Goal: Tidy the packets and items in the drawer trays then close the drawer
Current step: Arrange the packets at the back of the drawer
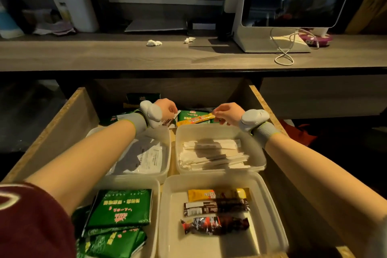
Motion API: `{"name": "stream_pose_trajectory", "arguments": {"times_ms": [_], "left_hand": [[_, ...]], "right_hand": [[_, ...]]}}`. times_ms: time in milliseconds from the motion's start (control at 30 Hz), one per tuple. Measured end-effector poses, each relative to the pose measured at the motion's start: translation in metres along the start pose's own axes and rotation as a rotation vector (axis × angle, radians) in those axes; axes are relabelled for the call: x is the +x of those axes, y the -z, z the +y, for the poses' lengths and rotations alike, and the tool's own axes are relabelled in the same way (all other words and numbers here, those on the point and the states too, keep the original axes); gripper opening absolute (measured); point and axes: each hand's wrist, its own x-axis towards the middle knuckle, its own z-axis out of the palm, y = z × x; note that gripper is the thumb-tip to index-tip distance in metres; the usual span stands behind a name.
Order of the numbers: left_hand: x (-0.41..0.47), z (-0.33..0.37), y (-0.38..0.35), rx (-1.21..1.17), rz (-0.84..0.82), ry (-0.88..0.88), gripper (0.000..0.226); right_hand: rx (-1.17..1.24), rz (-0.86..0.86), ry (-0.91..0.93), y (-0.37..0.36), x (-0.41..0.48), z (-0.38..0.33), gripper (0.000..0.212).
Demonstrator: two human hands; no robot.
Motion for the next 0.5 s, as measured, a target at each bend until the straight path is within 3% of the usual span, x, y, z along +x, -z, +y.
{"name": "stream_pose_trajectory", "arguments": {"times_ms": [167,367,500], "left_hand": [[0.029,-0.027,0.002,0.059,-0.083,0.102,0.043],[0.062,-0.038,-0.014,0.030,-0.101,0.045,0.060],[0.072,-0.041,-0.025,0.040,-0.099,0.009,0.059]], "right_hand": [[-0.173,-0.033,0.018,-0.015,0.043,-0.012,0.030],[-0.517,-0.138,0.011,-0.038,0.082,-0.004,0.033],[-0.618,-0.068,0.006,-0.046,0.091,0.009,0.034]]}}
